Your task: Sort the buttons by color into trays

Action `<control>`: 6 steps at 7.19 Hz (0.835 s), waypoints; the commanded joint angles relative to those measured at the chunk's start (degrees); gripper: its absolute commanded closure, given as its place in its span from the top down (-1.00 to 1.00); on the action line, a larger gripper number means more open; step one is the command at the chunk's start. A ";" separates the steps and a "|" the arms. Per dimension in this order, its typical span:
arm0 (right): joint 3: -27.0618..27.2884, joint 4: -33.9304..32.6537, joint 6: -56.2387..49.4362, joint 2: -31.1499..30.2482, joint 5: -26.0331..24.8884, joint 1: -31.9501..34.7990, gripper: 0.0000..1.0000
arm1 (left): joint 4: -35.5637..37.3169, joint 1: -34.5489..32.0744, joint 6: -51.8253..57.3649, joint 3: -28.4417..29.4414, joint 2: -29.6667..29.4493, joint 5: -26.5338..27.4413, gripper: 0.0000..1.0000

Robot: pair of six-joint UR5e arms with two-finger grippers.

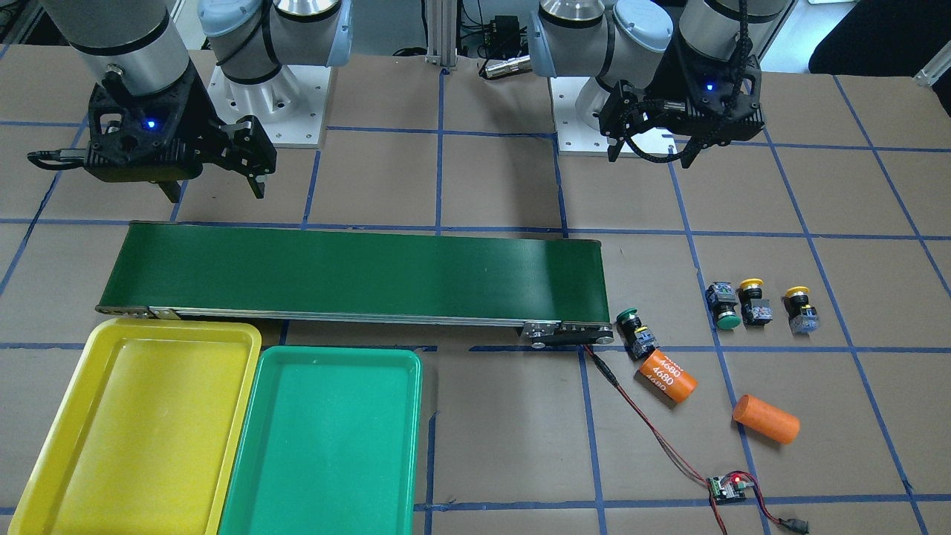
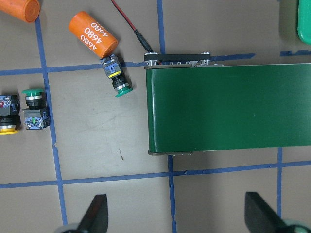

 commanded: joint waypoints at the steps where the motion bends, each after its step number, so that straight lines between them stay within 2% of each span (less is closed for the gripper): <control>1: 0.16 -0.25 0.00 -0.04 0.00 0.01 1.00 | 0.00 0.00 -0.06 0.17 0.07 0.02 1.00; 6: 0.16 0.01 0.00 0.13 0.09 0.01 1.00 | 0.26 0.08 -0.06 -0.62 0.35 0.10 1.00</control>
